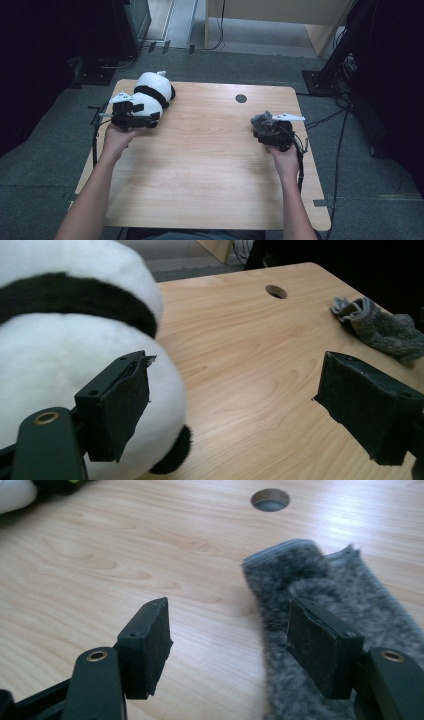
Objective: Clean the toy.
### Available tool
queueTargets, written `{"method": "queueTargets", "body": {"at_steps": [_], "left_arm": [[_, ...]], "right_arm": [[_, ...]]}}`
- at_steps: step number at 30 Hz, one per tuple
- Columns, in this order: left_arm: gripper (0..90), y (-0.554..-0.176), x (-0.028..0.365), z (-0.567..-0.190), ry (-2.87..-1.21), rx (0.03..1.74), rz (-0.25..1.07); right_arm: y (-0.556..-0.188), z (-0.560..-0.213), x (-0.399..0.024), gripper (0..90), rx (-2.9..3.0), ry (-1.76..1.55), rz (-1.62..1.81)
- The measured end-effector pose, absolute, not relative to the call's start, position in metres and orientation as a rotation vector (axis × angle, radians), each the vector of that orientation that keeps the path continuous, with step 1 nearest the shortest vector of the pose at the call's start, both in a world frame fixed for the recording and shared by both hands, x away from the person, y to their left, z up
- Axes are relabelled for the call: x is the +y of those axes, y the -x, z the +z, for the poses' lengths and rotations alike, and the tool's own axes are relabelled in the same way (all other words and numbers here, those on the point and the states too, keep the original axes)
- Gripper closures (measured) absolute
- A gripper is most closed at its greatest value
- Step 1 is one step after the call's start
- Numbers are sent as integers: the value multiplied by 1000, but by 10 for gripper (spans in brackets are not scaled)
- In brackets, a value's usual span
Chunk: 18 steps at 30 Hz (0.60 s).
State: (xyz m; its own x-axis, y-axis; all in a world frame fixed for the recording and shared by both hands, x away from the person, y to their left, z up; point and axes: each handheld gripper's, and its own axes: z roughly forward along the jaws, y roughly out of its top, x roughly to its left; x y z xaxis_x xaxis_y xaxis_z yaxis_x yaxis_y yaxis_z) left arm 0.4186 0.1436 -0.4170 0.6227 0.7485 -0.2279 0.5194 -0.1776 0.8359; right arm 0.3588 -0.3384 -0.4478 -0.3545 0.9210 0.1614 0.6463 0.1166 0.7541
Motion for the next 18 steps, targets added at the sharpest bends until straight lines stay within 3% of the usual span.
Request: {"method": "queueTargets", "body": {"at_steps": [18], "left_arm": [[145,-383,76,-443,-1917,887,223]], "right_arm": [[-341,-458,-284,367,2178,-1412,1133]]}}
